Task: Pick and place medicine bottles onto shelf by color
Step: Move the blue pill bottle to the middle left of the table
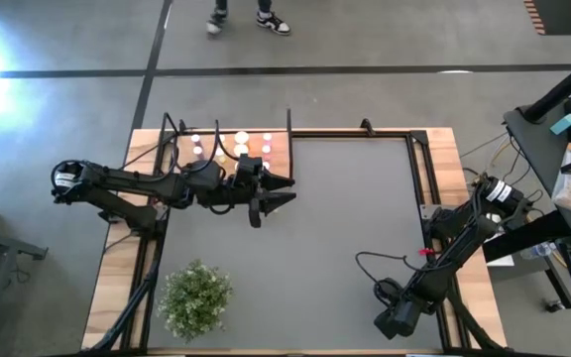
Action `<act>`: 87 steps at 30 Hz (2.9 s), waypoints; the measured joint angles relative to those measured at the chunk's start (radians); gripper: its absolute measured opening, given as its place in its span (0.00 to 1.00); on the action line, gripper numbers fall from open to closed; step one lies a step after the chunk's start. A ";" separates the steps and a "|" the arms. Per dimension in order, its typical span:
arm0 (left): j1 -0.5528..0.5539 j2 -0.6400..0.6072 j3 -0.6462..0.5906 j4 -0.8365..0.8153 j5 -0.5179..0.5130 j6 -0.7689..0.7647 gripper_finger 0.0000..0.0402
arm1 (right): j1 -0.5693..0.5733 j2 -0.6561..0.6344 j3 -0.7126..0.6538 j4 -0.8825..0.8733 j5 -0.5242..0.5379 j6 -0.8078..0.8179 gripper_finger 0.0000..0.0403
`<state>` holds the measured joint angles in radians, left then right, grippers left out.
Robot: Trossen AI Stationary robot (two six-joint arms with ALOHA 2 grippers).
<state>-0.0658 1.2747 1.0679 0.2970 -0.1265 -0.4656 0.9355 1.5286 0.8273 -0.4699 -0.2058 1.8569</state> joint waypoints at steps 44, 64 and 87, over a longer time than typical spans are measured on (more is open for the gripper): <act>0.001 0.002 -0.001 0.189 -0.067 0.109 0.51 | -0.730 -0.428 0.017 1.250 0.999 -1.553 0.24; 0.019 0.003 -0.002 0.529 -0.263 0.970 0.51 | -0.967 -0.184 0.640 0.887 0.433 -1.701 0.24; 0.031 0.001 0.008 0.640 -0.276 1.191 0.51 | -0.974 0.039 0.891 0.902 0.433 -1.728 0.24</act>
<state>-0.0345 1.2755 1.0756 0.9373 -0.4025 0.7250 -0.0380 1.5677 1.7181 0.4320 0.2268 0.1291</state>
